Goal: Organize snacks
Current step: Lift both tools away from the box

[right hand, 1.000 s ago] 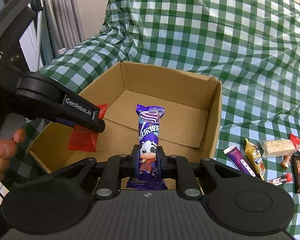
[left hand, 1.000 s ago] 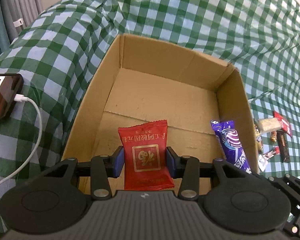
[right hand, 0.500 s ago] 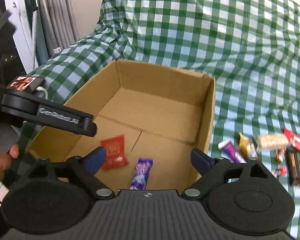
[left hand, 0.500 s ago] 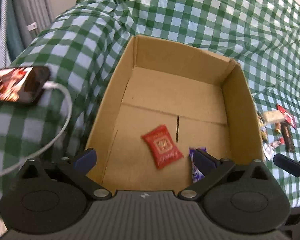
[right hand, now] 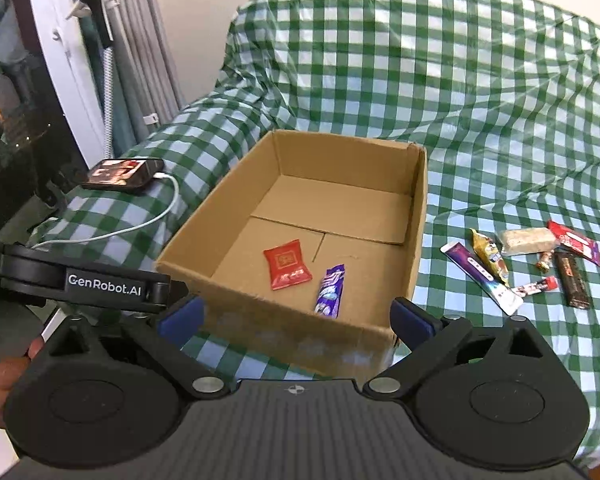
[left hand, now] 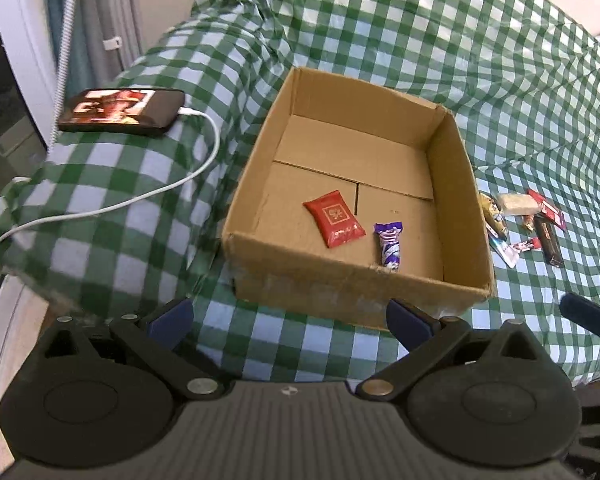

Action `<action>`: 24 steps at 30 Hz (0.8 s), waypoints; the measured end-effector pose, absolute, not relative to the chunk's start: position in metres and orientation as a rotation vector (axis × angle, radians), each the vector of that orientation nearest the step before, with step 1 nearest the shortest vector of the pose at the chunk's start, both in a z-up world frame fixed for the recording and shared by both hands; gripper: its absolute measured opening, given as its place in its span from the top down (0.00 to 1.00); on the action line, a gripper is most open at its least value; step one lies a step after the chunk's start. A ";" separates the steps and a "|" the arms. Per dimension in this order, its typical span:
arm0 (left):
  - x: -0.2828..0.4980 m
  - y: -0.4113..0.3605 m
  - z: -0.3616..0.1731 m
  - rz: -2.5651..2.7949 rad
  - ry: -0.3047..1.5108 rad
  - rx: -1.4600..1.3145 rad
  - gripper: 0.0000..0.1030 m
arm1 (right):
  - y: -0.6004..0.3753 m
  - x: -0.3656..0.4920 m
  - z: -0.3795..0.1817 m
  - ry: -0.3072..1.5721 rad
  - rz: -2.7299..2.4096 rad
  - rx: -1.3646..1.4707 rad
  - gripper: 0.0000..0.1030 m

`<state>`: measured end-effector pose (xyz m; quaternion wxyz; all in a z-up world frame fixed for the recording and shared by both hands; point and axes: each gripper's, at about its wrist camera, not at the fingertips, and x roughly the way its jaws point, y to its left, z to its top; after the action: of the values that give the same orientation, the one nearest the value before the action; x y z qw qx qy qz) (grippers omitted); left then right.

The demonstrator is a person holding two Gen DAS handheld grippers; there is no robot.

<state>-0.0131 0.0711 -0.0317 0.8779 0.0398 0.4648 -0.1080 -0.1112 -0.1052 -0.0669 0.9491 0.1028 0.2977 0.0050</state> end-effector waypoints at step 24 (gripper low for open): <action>-0.100 0.073 -0.004 -0.255 0.868 0.127 0.00 | -0.099 -0.209 -0.053 0.465 -0.048 0.217 0.02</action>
<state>-0.1002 0.0725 -0.0042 0.8975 0.0615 0.4190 -0.1233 -0.2089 -0.0994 -0.0528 0.9669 0.1075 0.2301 -0.0235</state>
